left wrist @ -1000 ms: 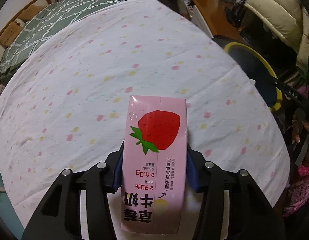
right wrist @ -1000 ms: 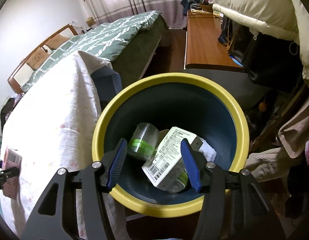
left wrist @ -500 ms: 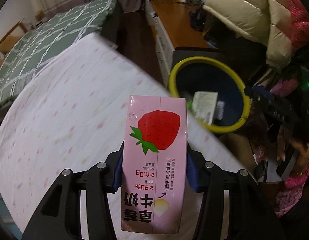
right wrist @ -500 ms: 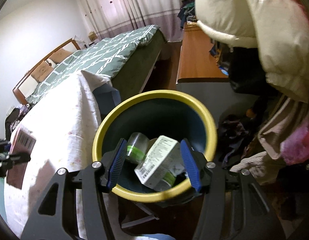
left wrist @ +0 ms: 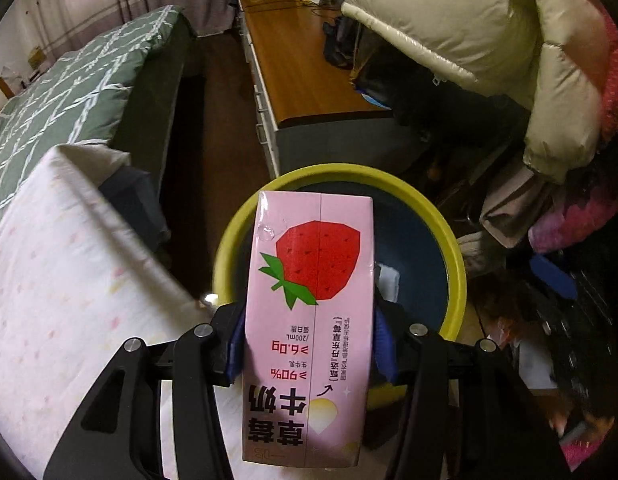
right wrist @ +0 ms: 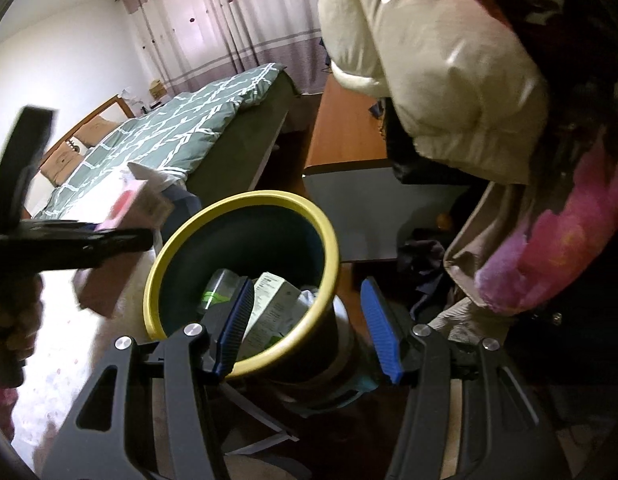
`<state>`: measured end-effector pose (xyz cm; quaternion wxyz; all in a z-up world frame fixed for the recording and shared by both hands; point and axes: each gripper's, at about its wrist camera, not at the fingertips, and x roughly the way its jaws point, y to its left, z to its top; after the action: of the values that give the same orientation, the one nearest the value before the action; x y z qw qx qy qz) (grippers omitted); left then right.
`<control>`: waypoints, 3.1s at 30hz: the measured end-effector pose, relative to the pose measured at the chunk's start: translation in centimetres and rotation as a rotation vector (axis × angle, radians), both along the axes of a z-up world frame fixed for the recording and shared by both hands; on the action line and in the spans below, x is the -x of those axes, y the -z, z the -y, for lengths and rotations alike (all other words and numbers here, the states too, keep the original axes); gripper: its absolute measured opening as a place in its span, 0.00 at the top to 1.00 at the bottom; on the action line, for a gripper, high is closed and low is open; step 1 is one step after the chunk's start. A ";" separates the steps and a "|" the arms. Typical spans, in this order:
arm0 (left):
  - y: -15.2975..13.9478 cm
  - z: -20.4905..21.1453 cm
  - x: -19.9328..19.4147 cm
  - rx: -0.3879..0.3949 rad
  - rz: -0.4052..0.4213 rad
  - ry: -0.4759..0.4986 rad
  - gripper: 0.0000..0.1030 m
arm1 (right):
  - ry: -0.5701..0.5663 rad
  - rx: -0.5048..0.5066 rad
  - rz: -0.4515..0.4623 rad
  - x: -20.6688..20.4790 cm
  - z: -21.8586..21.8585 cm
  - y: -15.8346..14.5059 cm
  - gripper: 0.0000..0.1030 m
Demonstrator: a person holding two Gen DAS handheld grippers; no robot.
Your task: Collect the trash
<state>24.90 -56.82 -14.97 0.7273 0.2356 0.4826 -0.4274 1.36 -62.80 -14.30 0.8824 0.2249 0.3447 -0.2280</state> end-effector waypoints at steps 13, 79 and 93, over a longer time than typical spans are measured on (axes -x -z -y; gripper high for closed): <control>-6.2 -9.7 2.5 0.244 0.123 -0.147 0.08 | -0.055 0.019 -0.009 -0.1 -2.8 -0.6 0.48; -11.6 -52.3 19.8 0.411 0.577 -0.877 0.05 | -0.360 0.282 0.152 3.0 -23.6 -9.4 0.33; -11.6 -52.3 19.8 0.409 0.580 -0.874 0.05 | -0.360 0.278 0.152 3.0 -23.6 -9.3 0.33</control>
<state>5.11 -4.56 -3.37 0.9705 -0.0242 0.2230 -0.0886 -1.59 -39.23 -4.96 0.9548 0.0527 0.2770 -0.0944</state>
